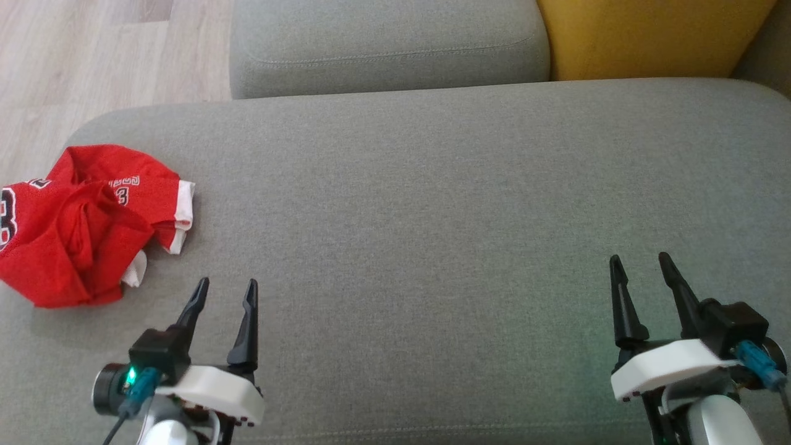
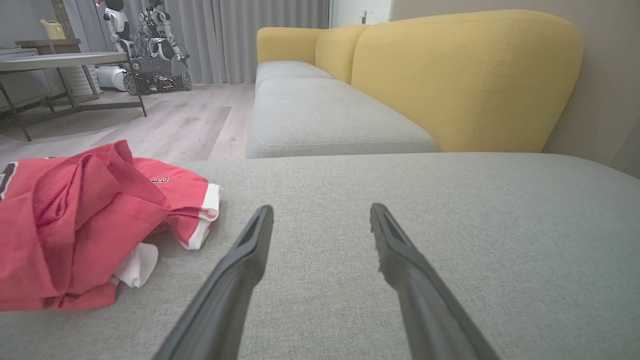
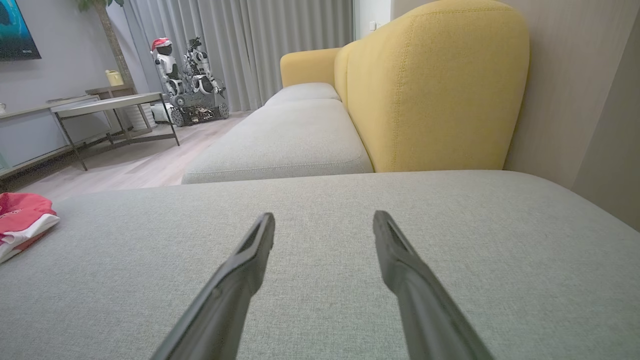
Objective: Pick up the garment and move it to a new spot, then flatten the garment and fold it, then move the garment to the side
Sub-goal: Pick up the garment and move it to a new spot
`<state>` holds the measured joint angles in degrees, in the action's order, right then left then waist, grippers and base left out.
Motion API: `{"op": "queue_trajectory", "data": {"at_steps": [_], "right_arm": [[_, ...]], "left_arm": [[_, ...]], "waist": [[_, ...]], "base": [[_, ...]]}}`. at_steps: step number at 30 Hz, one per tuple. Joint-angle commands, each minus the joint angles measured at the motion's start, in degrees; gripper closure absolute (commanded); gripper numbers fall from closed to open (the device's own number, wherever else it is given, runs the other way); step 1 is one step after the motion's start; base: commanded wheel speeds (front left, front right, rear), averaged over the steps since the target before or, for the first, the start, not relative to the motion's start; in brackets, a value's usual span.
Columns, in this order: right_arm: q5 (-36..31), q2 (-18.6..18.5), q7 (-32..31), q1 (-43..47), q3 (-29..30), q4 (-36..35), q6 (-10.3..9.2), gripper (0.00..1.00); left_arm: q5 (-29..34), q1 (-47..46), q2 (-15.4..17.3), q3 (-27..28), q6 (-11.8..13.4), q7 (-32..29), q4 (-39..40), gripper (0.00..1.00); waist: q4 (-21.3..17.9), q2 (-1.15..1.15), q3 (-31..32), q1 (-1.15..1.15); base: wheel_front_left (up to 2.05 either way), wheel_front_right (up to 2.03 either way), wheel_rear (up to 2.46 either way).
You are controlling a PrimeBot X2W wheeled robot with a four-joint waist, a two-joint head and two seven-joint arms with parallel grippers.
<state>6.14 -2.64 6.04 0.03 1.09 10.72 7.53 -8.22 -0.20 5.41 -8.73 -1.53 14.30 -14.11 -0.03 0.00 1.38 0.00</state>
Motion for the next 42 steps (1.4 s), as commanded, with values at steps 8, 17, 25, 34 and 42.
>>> {"op": "queue_trajectory", "data": {"at_steps": [8, 17, 25, 34, 42], "right_arm": [[0.43, -0.24, -0.73, -1.8, -1.19, -2.9, -0.04, 0.0], [0.18, -0.24, -2.13, -1.65, -2.24, -6.31, -0.04, 0.0], [-0.34, -0.24, -3.24, -1.34, -3.18, -8.78, -0.04, 0.0], [-1.06, -0.24, -3.95, -1.15, -3.93, -10.01, -0.04, 0.0], [-0.93, -0.24, -4.19, -1.0, -3.95, -10.2, -0.04, 0.0]], "left_arm": [[-0.44, -3.46, 0.1, 4.07, 0.6, 0.7, 1.84, 0.0], [-0.59, -4.83, 0.08, 5.86, 0.28, 0.7, 2.42, 0.0], [-0.52, -4.74, -0.32, 7.9, 0.46, 0.7, 3.15, 0.0], [-0.32, -4.27, -0.6, 9.63, -0.06, 0.7, 3.63, 0.0], [0.21, -4.32, -1.07, 10.32, -0.52, 0.7, 3.63, 0.0]], "waist": [[3.24, 0.0, -0.6, 0.0], [13.87, 0.0, -1.68, 0.0], [22.85, 0.0, -2.43, 0.0], [26.68, 0.0, -2.58, 0.0], [26.86, 0.0, -2.62, 0.0]], "base": [[0.0, 0.0, 0.0], [0.0, 0.0, 0.0], [0.0, 0.0, 0.0], [0.0, 0.0, 0.0], [0.0, 0.0, 0.0]]}}
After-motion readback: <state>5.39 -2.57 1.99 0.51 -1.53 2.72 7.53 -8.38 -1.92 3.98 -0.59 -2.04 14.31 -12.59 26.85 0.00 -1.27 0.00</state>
